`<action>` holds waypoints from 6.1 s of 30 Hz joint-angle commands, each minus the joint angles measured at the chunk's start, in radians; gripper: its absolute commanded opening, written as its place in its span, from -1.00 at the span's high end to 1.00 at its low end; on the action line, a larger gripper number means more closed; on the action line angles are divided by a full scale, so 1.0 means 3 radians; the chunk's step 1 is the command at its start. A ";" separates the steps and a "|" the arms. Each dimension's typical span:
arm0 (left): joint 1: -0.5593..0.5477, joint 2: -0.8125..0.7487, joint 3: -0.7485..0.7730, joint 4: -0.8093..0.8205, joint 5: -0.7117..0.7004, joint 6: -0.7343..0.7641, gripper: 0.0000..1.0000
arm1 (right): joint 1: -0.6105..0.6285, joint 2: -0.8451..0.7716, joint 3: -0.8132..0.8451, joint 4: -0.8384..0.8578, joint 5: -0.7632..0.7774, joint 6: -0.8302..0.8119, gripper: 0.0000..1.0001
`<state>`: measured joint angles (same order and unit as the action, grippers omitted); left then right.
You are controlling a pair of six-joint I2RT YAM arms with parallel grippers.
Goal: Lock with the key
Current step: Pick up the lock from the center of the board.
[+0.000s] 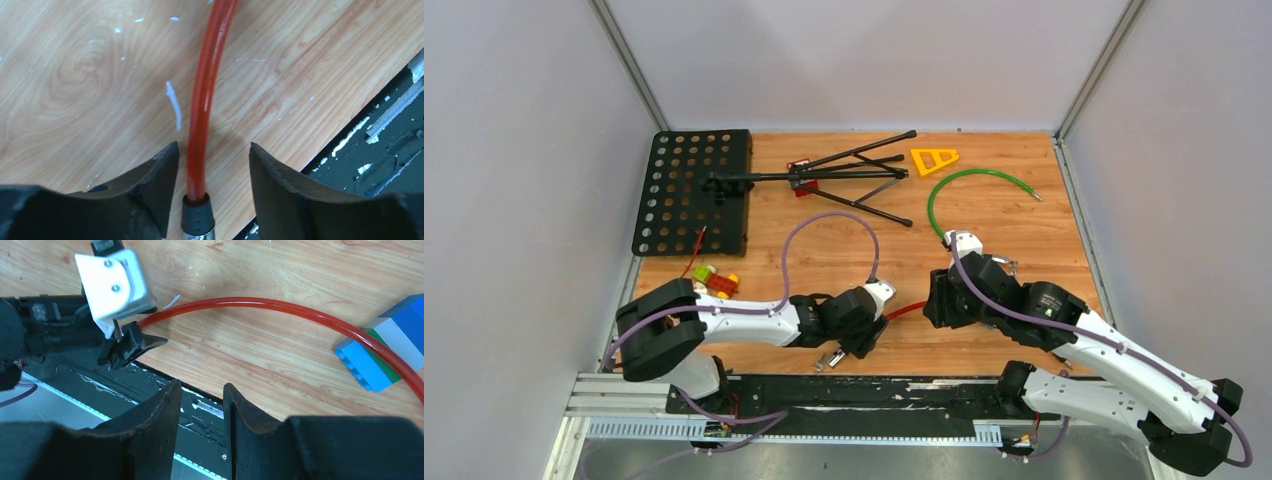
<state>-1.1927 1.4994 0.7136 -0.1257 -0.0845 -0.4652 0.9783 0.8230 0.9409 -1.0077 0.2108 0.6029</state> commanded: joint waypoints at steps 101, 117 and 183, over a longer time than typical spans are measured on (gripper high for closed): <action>-0.0258 -0.1874 0.0352 -0.0124 -0.0290 0.0954 -0.41 | -0.0219 -0.0507 -0.0928 0.3052 -0.0157 0.1085 1.00; -0.0258 -0.2693 -0.0288 0.0383 -0.0108 0.1326 -0.99 | -0.0224 -0.0867 -0.0731 0.2712 0.0368 0.1188 1.00; -0.0284 -0.2243 -0.0290 0.0481 -0.0889 0.2294 -1.00 | -0.0357 -0.0673 -0.0702 0.2854 0.0092 0.1197 1.00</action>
<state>-1.2758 0.8642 0.6197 0.0517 -0.3496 0.1856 0.8734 0.6422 0.7326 -0.1848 0.2440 0.9672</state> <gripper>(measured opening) 1.000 0.157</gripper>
